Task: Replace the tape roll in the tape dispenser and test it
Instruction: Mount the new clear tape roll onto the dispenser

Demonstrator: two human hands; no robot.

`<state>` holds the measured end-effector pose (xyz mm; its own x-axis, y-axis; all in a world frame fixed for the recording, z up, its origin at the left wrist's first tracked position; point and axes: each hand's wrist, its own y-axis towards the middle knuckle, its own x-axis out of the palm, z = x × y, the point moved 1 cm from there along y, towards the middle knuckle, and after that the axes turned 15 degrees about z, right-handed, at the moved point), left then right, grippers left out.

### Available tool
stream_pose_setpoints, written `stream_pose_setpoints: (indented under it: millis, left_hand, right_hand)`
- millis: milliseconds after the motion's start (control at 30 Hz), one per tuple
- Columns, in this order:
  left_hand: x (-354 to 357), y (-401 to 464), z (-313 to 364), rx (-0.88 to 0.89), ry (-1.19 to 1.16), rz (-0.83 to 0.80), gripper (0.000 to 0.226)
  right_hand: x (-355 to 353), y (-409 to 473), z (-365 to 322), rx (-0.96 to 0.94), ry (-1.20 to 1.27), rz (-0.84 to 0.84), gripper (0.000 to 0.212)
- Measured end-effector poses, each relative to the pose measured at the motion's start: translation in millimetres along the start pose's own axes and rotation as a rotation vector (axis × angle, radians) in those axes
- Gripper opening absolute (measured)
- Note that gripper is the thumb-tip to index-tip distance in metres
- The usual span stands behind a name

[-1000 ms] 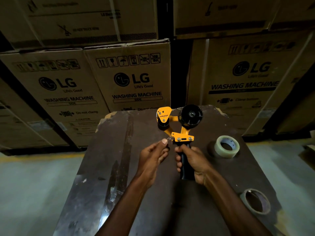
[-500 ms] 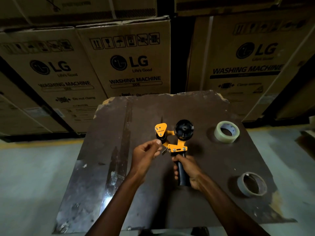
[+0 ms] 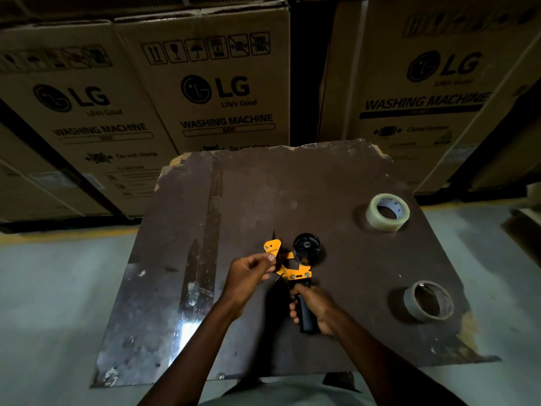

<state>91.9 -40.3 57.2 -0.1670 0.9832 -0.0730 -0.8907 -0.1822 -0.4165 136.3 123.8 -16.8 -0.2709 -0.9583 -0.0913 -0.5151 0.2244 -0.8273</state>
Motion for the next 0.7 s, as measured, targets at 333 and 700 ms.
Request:
stream_pose_setpoints:
  millis: [333, 700]
  left_hand:
    - [-5.7, 13.5, -7.2, 0.064, 0.081, -0.044, 0.013]
    - [48.3, 38.9, 5.9, 0.235, 0.254, -0.322, 0.029]
  right_hand:
    - [-19.8, 0.5, 6.7, -0.403, -0.491, 0.285, 0.048]
    - [-78.9, -36.3, -21.3, -0.855, -0.381, 0.861, 0.064]
